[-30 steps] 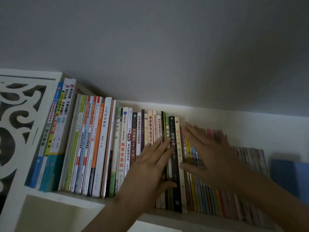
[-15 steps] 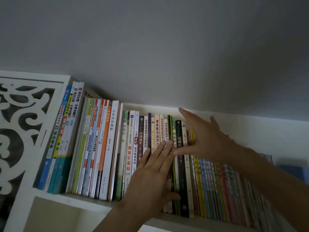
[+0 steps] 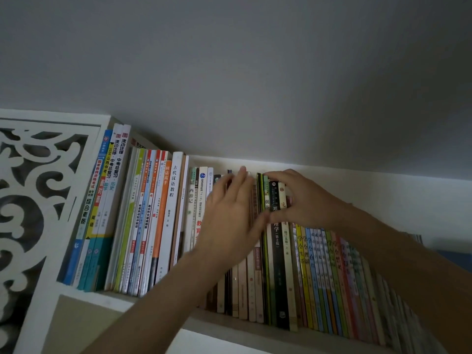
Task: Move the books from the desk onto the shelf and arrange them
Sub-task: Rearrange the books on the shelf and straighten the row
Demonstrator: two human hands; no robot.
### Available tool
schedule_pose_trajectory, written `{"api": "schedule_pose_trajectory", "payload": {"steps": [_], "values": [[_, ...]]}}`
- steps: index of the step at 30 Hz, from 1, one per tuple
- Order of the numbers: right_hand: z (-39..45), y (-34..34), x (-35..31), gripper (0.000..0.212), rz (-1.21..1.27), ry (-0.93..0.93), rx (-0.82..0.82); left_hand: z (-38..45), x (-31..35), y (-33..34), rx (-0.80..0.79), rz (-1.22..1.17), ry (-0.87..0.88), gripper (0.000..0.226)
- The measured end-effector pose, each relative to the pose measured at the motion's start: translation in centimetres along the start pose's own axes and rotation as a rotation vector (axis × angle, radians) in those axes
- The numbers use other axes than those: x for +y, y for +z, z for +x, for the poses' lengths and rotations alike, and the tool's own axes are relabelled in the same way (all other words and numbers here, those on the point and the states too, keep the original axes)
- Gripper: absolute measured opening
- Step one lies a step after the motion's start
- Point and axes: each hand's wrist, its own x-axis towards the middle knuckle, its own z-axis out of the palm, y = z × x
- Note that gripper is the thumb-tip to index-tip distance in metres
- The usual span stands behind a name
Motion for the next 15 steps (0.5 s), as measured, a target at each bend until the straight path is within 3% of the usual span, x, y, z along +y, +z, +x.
{"api": "schedule_pose_trajectory", "payload": {"steps": [7,12,15], "values": [[-0.2,0.5,0.1,0.095,-0.004,0.044,0.056,3.8,-0.5,0.2,-0.154,0.122,-0.103,0.073],[-0.4,0.4,0.4,0.089,0.022,0.036,0.071,5.3,-0.4,-0.9,-0.269,0.096,-0.121,0.067],[-0.3,0.5,0.8,0.084,0.072,0.021,0.081,5.3,-0.4,-1.2,-0.251,0.063,-0.104,0.065]]}}
